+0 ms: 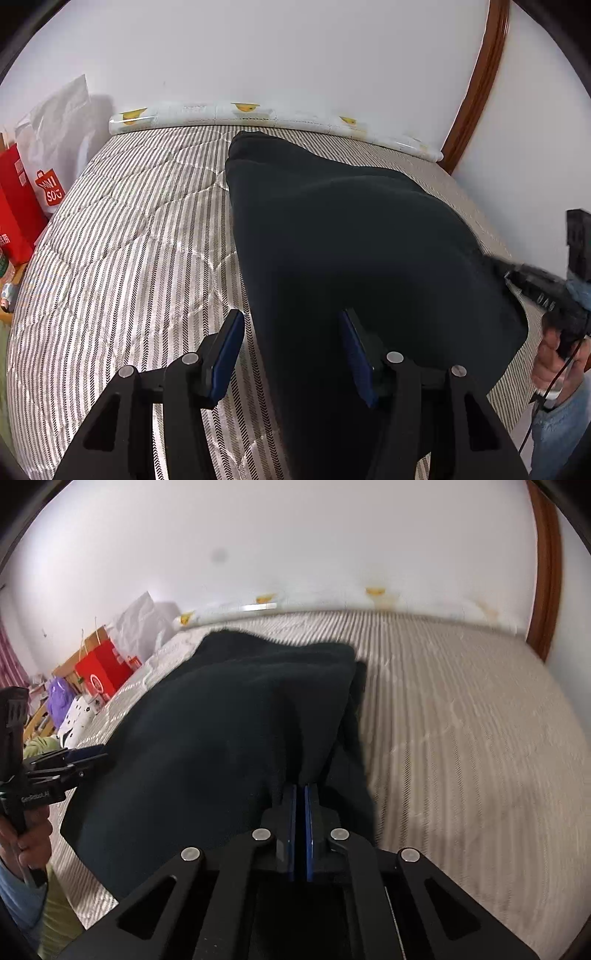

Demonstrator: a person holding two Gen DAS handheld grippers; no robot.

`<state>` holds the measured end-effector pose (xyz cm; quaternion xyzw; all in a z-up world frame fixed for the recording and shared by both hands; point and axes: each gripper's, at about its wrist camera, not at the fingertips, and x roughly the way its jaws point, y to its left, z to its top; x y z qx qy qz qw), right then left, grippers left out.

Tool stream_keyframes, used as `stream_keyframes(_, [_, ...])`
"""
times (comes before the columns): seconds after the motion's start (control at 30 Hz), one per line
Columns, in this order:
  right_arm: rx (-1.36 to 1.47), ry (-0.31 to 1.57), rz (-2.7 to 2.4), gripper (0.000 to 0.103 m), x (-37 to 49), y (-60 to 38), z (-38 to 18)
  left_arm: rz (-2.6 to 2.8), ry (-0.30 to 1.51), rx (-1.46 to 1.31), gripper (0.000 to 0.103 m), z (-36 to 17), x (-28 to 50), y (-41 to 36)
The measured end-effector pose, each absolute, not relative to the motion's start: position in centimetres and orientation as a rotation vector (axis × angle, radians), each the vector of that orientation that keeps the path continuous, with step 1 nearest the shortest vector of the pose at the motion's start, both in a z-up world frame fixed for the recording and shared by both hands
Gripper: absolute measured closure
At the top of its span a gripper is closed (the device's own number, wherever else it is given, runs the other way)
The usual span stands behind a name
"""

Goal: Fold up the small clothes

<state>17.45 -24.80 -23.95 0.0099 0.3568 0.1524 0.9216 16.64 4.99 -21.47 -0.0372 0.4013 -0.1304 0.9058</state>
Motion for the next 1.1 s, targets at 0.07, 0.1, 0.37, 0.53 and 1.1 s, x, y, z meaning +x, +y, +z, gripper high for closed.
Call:
stream_keyframes(0.07, [0.037,0.696,0.292,0.101,17.1,-26.2,-23.0,-0.275,0.828,-0.071,0.050,-21.6,16.7,4.9])
stream_keyframes(0.1, [0.057,0.694,0.294,0.101,17.2,-26.8,-22.6,-0.275,0.827,-0.068,0.050,-21.6,16.7,4.9])
stream_keyframes(0.37, [-0.067,0.712,0.172,0.102,17.7,-26.1,-22.8,-0.275,0.817,-0.052,0.050,-21.4,16.0,5.0])
stream_keyframes(0.53, [0.034,0.742,0.120,0.100,16.9,-28.8,-22.6,-0.275,0.803,-0.059,0.050,-21.2,15.5,5.3])
stream_keyframes(1.1, [0.086,0.727,0.251,0.100,14.6,-26.7,-24.1,-0.260,0.794,-0.057,0.049,-21.2,13.5,5.3])
